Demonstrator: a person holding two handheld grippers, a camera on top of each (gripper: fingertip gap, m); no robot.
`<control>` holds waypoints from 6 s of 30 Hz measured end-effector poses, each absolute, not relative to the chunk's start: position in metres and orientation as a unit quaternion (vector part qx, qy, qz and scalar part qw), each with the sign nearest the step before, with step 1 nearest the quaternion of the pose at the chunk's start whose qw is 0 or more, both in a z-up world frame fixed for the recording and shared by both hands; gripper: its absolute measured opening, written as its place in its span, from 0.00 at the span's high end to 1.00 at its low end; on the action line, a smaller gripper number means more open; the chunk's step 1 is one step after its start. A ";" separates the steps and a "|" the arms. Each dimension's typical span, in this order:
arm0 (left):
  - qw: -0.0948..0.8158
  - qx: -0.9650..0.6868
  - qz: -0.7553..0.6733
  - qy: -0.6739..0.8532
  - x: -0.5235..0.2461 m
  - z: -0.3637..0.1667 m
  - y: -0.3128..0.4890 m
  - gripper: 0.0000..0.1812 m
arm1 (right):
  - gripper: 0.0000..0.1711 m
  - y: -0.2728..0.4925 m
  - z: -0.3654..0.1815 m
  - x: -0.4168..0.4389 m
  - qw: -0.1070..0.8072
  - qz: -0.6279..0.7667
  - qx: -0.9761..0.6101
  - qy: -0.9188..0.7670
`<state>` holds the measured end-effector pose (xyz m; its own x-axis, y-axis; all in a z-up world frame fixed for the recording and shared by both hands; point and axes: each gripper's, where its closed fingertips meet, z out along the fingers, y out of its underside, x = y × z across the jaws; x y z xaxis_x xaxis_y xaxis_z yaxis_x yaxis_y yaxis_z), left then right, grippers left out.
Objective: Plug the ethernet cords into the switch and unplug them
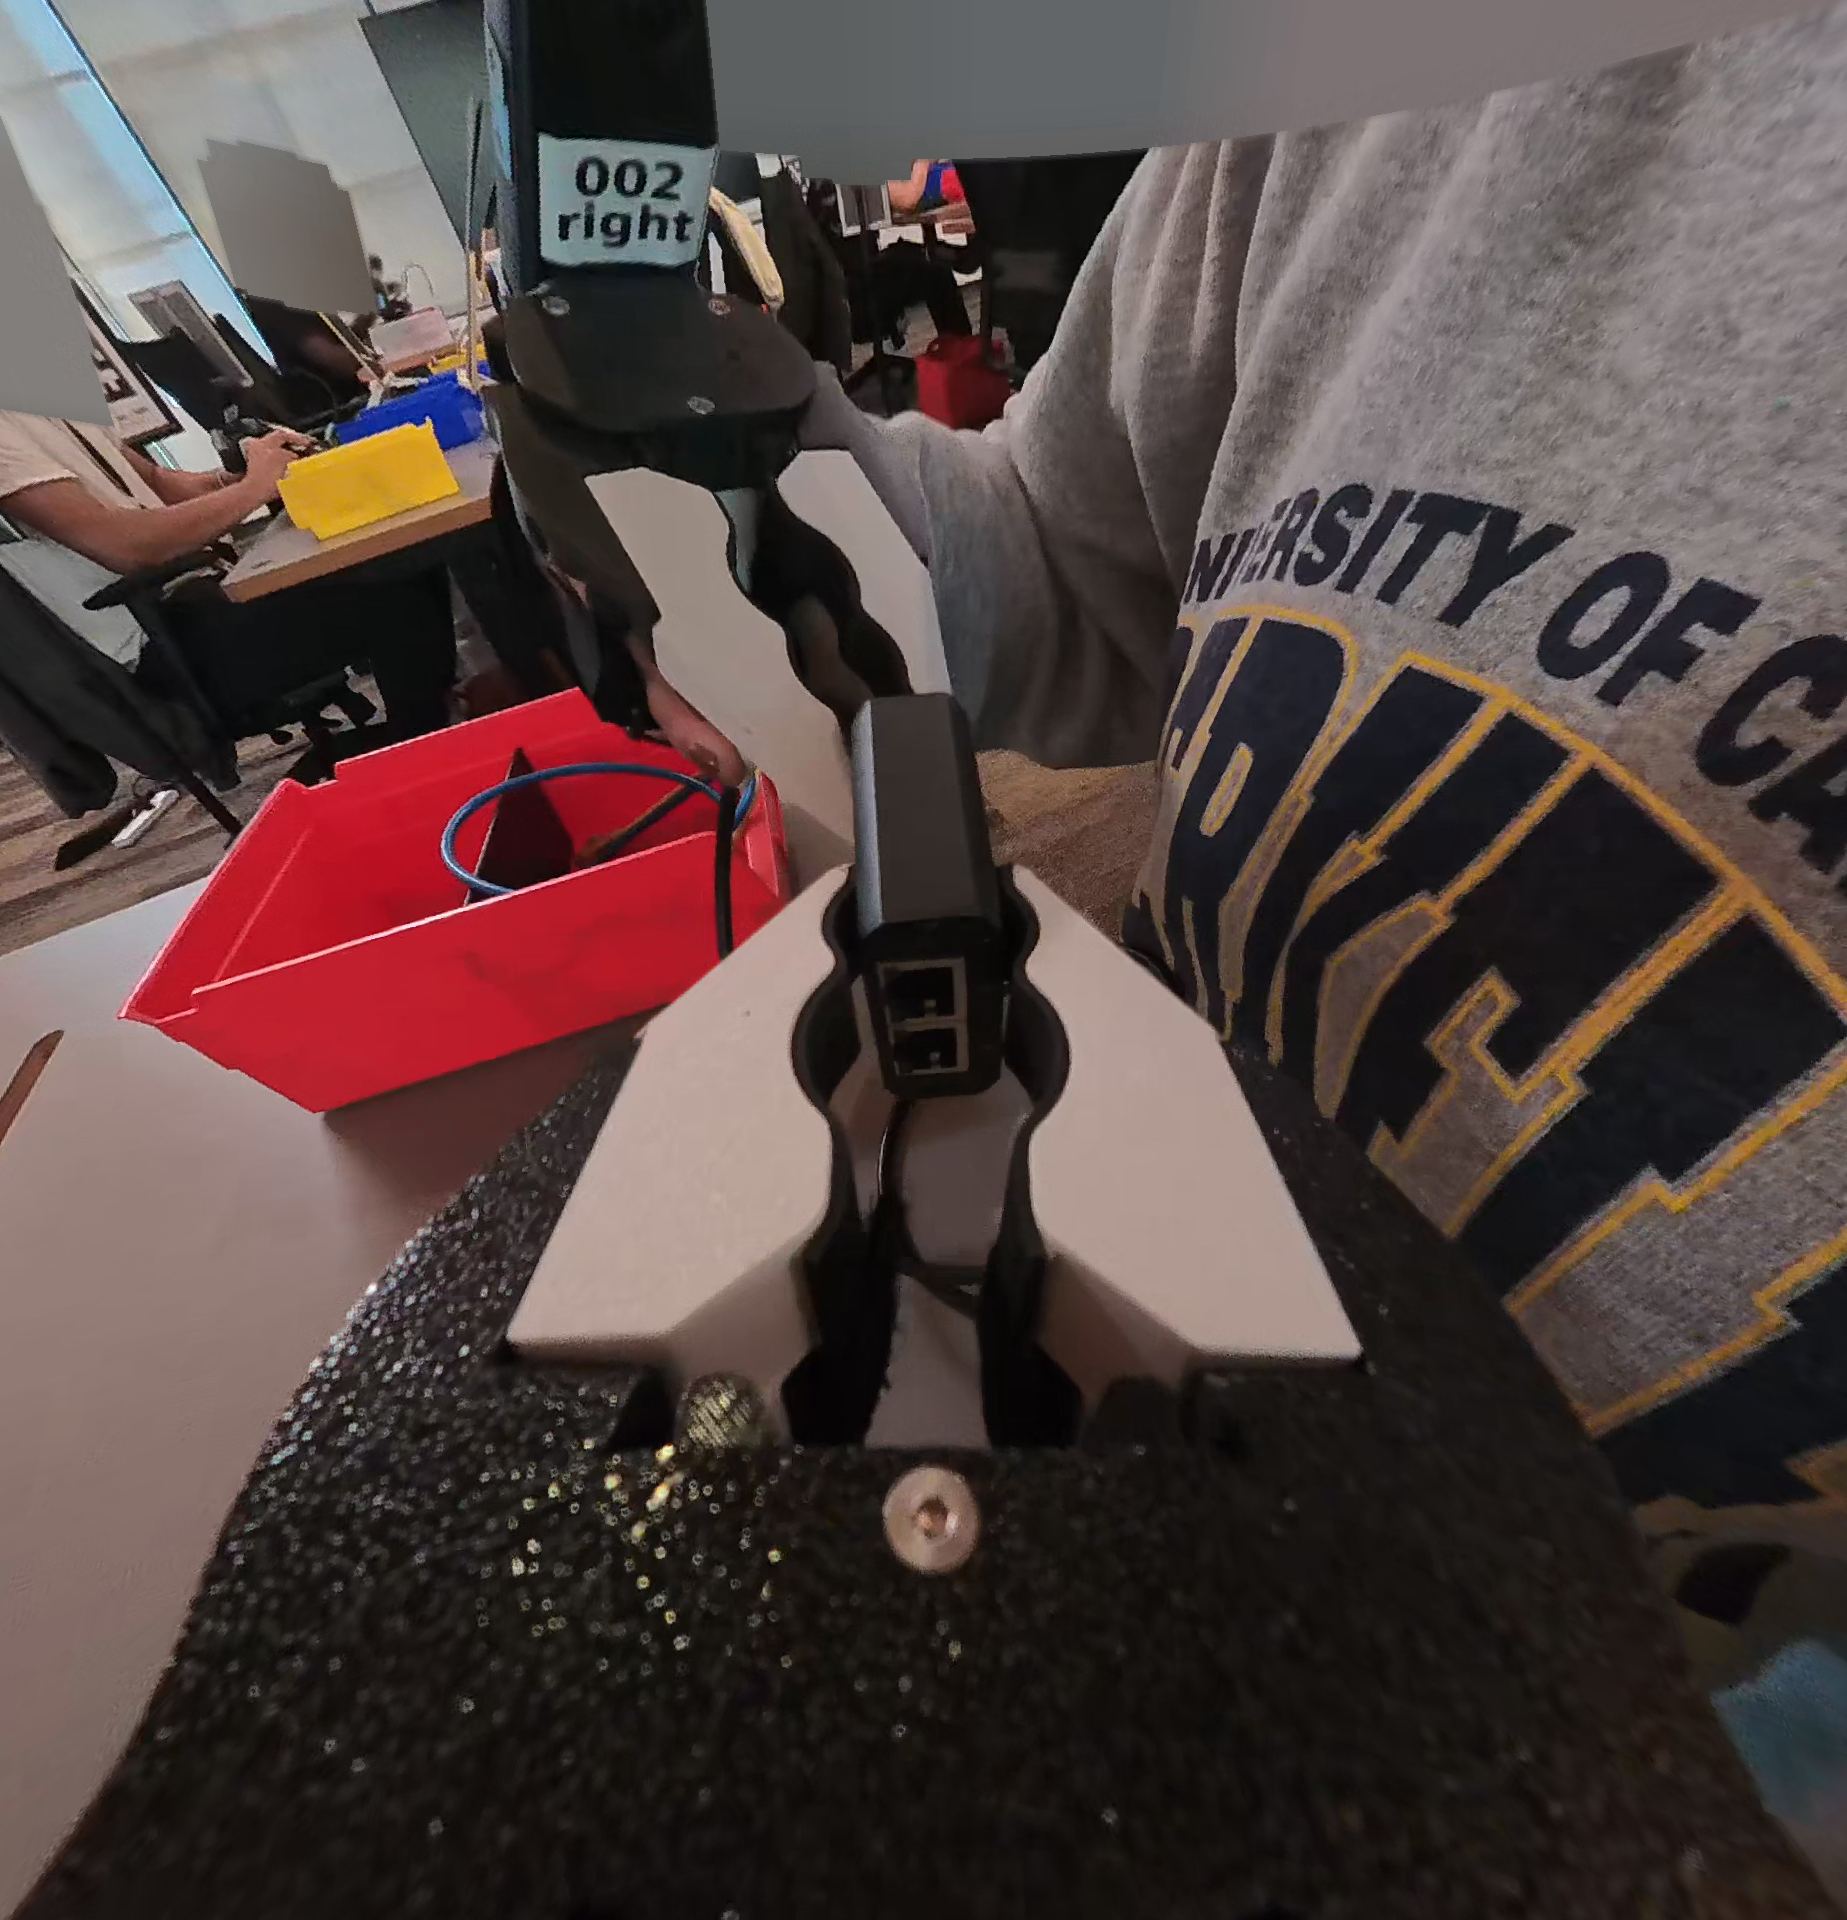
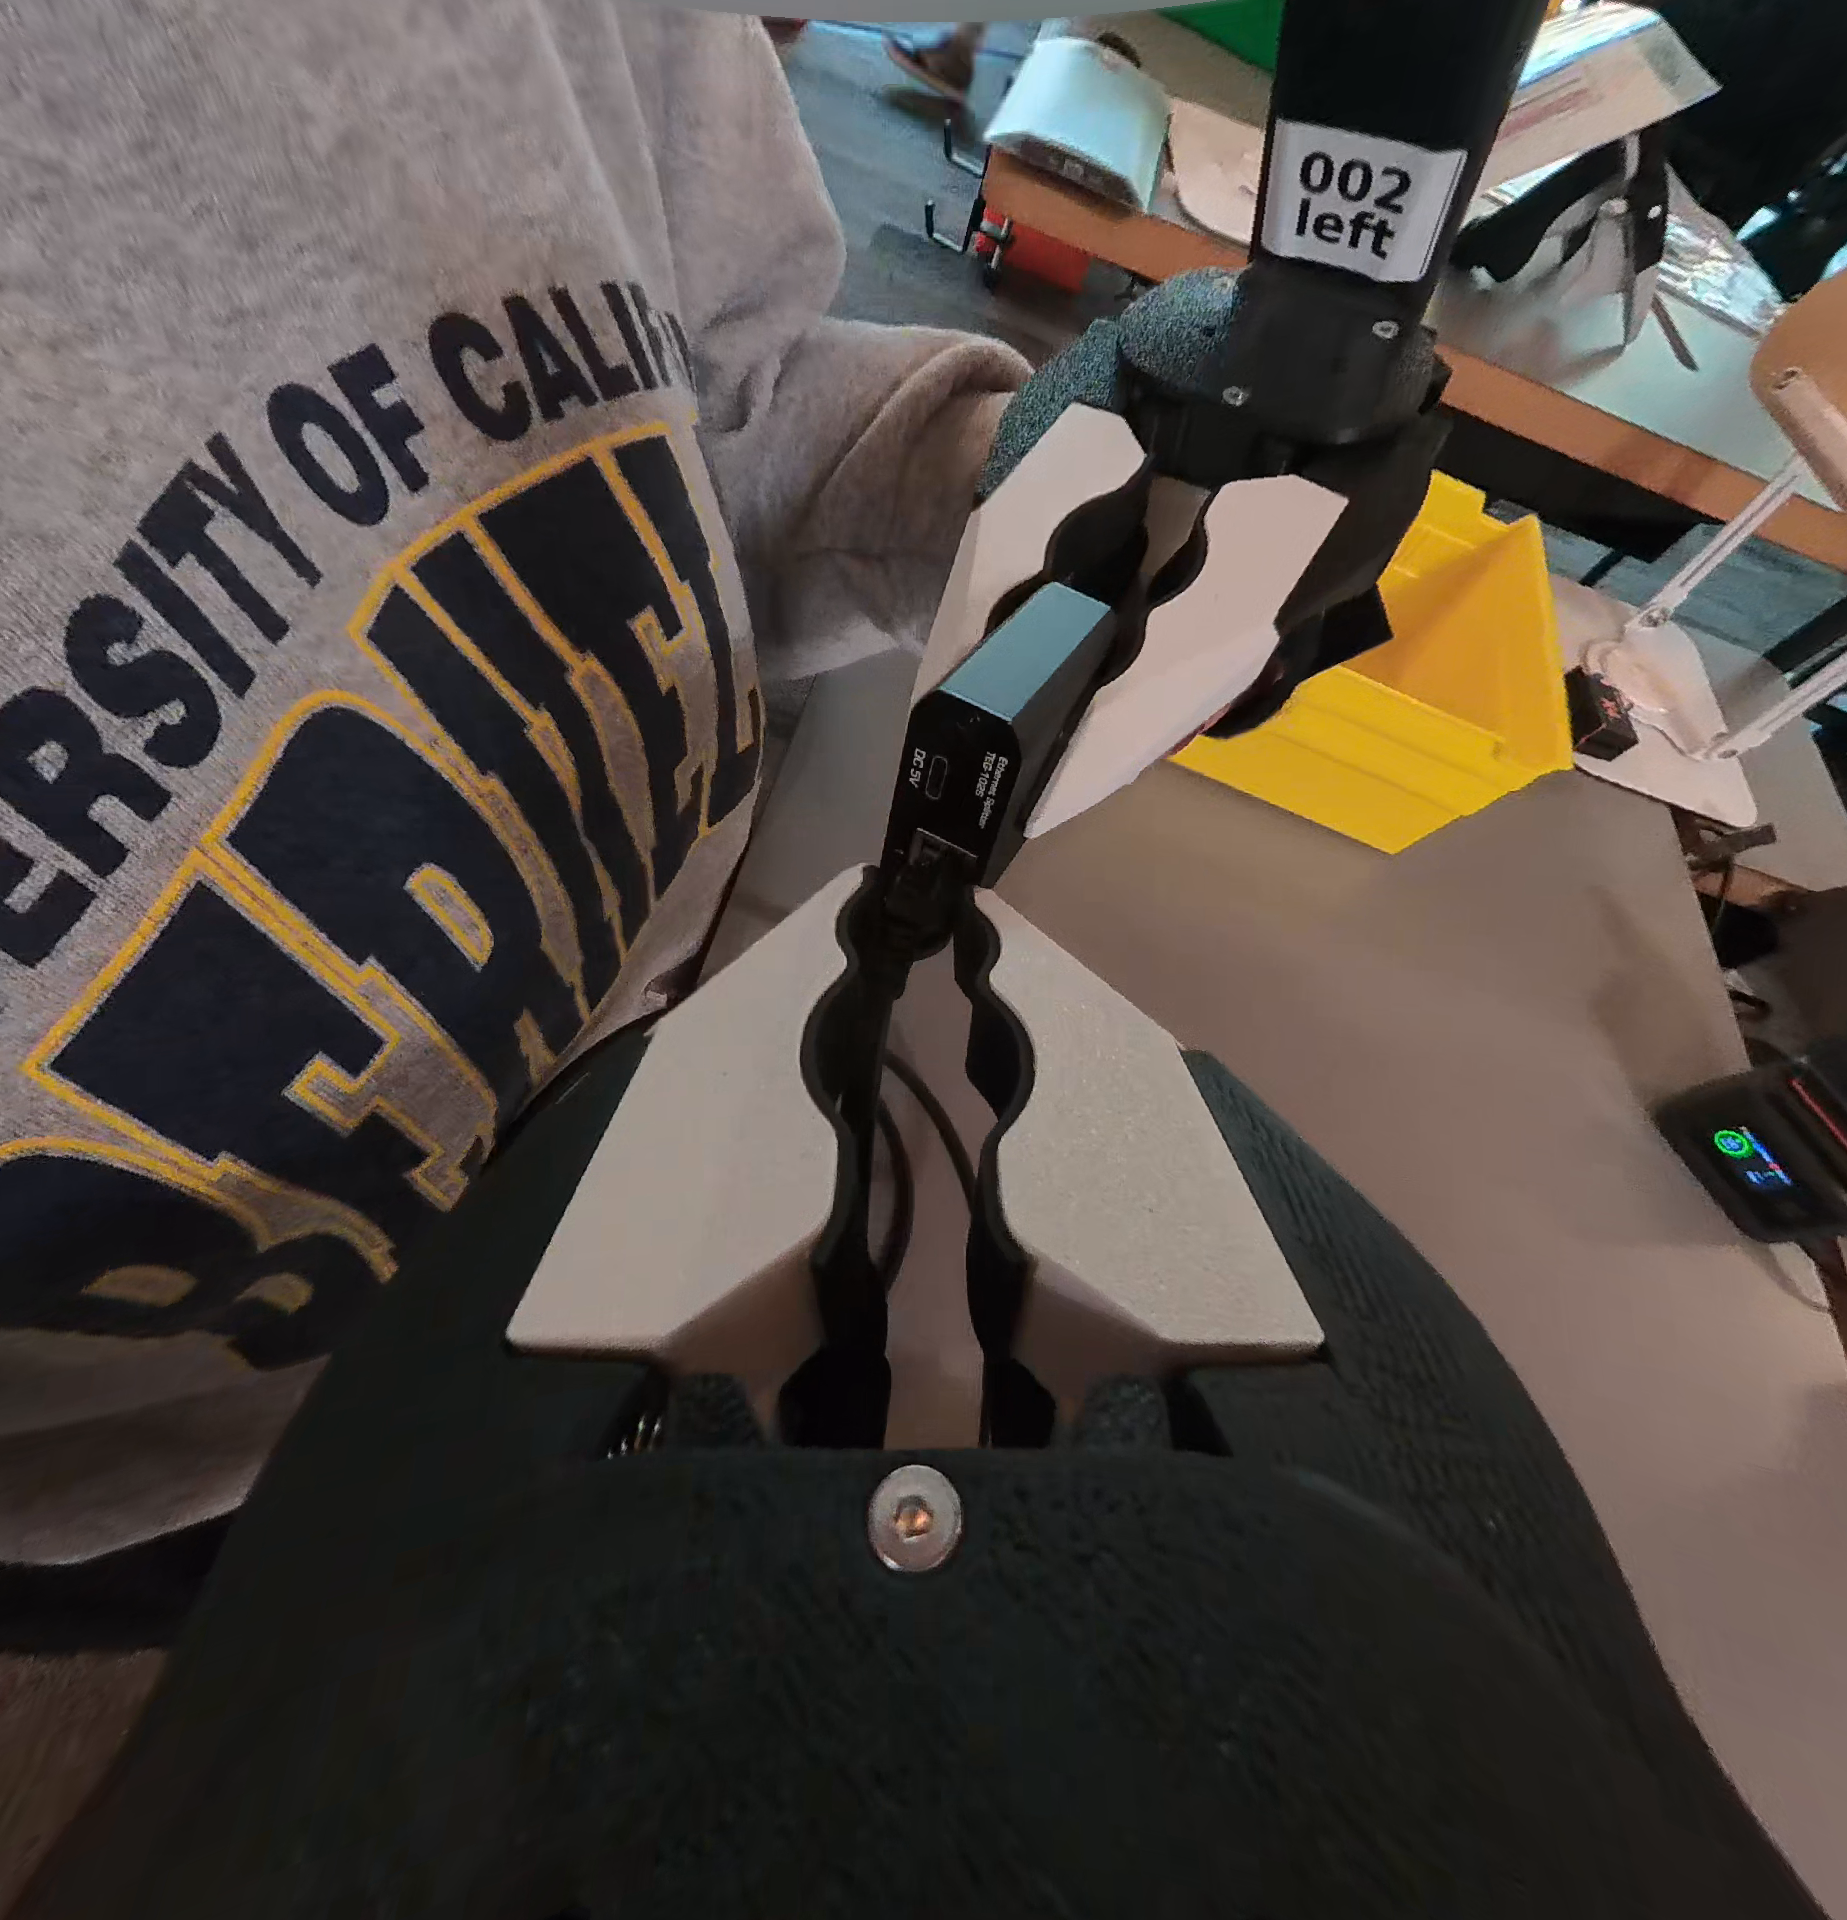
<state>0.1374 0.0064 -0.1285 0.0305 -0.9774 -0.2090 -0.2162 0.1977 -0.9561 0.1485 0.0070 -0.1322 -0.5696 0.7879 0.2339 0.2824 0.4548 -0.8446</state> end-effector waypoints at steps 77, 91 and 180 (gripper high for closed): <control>0.732 -0.442 0.068 0.514 0.161 -0.125 0.100 0.89 | 0.37 0.112 -0.093 0.197 0.330 0.521 -0.637 -0.463; 0.751 -0.351 0.076 0.554 0.190 -0.121 0.070 0.89 | 0.60 0.051 -0.130 0.148 0.195 0.568 -0.582 -0.549; 0.517 -0.840 0.126 -0.102 -0.144 -0.222 -0.037 0.44 | 0.77 0.251 -0.257 0.479 0.507 -0.028 -0.839 -0.195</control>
